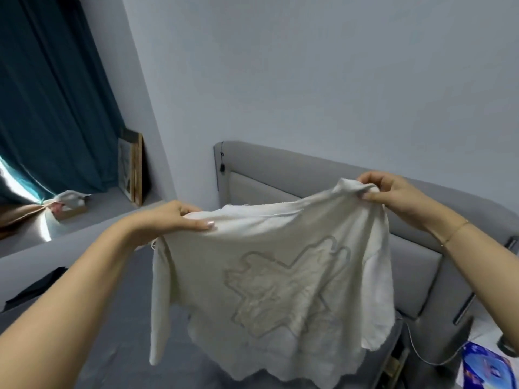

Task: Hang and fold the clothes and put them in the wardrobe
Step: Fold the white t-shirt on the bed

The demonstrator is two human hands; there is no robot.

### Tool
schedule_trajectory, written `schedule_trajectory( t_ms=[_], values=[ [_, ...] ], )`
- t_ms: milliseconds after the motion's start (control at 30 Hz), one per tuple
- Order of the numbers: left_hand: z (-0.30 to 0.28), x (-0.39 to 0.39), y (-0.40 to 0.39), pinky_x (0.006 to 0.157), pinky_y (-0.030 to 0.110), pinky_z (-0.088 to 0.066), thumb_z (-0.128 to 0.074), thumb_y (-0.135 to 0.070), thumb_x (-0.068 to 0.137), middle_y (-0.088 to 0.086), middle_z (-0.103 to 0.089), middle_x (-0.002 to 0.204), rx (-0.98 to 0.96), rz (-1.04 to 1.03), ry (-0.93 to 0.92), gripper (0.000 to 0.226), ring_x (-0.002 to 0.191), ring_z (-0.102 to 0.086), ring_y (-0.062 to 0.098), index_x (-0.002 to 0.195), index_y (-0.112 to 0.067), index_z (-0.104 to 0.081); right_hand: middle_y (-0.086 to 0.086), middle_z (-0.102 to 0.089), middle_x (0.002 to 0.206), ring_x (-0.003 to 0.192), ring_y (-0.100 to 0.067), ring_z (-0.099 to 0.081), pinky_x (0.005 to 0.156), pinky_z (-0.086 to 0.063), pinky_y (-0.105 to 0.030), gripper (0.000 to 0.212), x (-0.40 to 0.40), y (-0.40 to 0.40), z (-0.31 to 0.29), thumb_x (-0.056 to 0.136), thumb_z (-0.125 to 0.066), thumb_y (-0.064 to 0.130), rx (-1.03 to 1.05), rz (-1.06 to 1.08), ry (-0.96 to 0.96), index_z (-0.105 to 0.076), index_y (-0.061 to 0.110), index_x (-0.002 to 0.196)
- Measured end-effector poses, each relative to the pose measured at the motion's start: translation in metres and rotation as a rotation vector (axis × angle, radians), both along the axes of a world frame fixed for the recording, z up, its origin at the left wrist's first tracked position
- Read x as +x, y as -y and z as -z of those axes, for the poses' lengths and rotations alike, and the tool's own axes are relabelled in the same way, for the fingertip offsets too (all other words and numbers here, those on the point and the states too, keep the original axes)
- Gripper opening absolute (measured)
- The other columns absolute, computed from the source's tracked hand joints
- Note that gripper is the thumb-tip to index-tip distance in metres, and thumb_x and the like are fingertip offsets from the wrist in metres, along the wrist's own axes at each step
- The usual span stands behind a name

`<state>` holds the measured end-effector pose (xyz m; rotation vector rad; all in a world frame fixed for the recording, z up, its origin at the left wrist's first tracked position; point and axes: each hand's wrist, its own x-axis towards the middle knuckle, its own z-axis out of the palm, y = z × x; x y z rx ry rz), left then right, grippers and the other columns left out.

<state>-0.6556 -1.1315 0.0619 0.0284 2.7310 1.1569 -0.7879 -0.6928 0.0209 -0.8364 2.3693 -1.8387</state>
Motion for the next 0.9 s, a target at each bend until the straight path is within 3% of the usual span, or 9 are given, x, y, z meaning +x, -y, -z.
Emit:
schedule_trajectory(
  t_ms=[67,133,233,267,333,567,667,767,900],
  values=[
    [0.003,-0.001,-0.013,0.072,0.027,-0.056,-0.068,-0.036,0.086,0.014,-0.073,0.099,0.278,-0.056,-0.069,0.029,0.085,-0.070,0.021,0.098,-0.011,-0.076,0.014,-0.066,0.075,0.072,0.002,-0.059,0.065,-0.046,-0.008,0.040,-0.004,-0.002,0.001,0.088,-0.056,-0.010,0.016,0.122,-0.090,-0.069,0.026,0.077],
    [0.003,-0.004,-0.030,0.066,0.024,-0.057,-0.062,-0.030,0.090,0.015,-0.073,0.098,0.521,-0.129,-0.166,0.027,0.081,-0.071,0.019,0.102,-0.009,-0.074,0.016,-0.069,0.077,0.073,0.003,-0.061,0.067,-0.046,-0.007,0.033,-0.007,-0.009,0.000,0.085,-0.063,-0.007,0.010,0.183,-0.138,-0.071,0.025,0.080],
    [-0.005,-0.007,-0.052,0.059,0.024,-0.057,-0.059,-0.036,0.086,0.009,-0.075,0.086,0.720,-0.160,-0.176,0.033,0.072,-0.072,0.017,0.096,-0.009,-0.074,0.010,-0.075,0.091,0.082,0.001,-0.068,0.068,-0.049,-0.009,0.019,-0.006,-0.026,-0.003,0.076,-0.081,0.025,0.072,0.123,-0.039,-0.076,0.026,0.094],
    [-0.008,-0.009,-0.059,0.057,0.023,-0.057,-0.059,-0.036,0.086,0.007,-0.075,0.082,0.741,-0.165,-0.185,0.031,0.069,-0.072,0.015,0.089,-0.011,-0.076,0.006,-0.075,0.092,0.082,-0.002,-0.069,0.068,-0.050,-0.011,0.030,-0.009,-0.035,-0.002,0.070,-0.084,0.039,0.078,0.089,0.037,-0.077,0.022,0.094],
    [-0.013,-0.014,-0.071,0.053,0.019,-0.054,-0.061,-0.028,0.090,0.001,-0.074,0.075,0.717,-0.163,-0.245,0.022,0.062,-0.069,0.010,0.082,-0.014,-0.077,0.005,-0.075,0.088,0.080,-0.002,-0.068,0.070,-0.050,-0.014,0.044,-0.013,-0.049,0.002,0.064,-0.083,0.052,0.047,0.099,0.133,-0.077,0.014,0.086],
    [-0.005,-0.039,-0.107,0.061,0.004,-0.043,-0.071,-0.035,0.085,-0.012,-0.075,0.080,0.211,-0.068,-0.370,0.015,0.070,-0.063,-0.006,0.093,-0.023,-0.076,0.010,-0.066,0.071,0.064,0.003,-0.056,0.058,-0.042,-0.009,0.019,-0.050,-0.068,0.008,0.093,-0.064,0.025,0.099,0.422,-0.115,-0.072,0.014,0.080],
    [0.007,-0.046,-0.127,0.052,0.014,-0.035,-0.065,-0.031,0.091,-0.014,-0.061,0.060,0.206,-0.058,-0.406,0.023,0.056,-0.047,0.000,0.085,-0.009,-0.070,-0.006,-0.068,0.083,0.079,-0.014,-0.059,0.069,-0.042,-0.025,0.020,-0.080,-0.055,-0.012,0.092,-0.065,0.024,0.225,0.674,-0.350,-0.073,0.007,0.086],
    [0.017,-0.046,-0.133,0.043,0.019,-0.024,-0.059,-0.035,0.095,-0.011,-0.047,0.052,0.213,-0.118,-0.489,0.021,0.043,-0.033,0.004,0.081,-0.018,-0.061,-0.002,-0.066,0.087,0.091,-0.024,-0.060,0.067,-0.034,-0.029,0.022,-0.105,-0.017,-0.039,0.091,-0.061,0.033,0.372,0.818,-0.486,-0.076,0.016,0.088],
    [0.051,-0.036,-0.114,0.049,0.027,-0.025,-0.054,-0.031,0.097,0.000,-0.045,0.063,0.227,-0.276,-0.497,0.019,0.050,-0.033,0.009,0.082,-0.019,-0.056,-0.009,-0.069,0.099,0.097,-0.032,-0.061,0.069,-0.036,-0.030,0.024,-0.148,0.071,-0.056,0.093,-0.057,0.030,0.499,0.712,-0.508,-0.073,0.012,0.092]
  ],
)
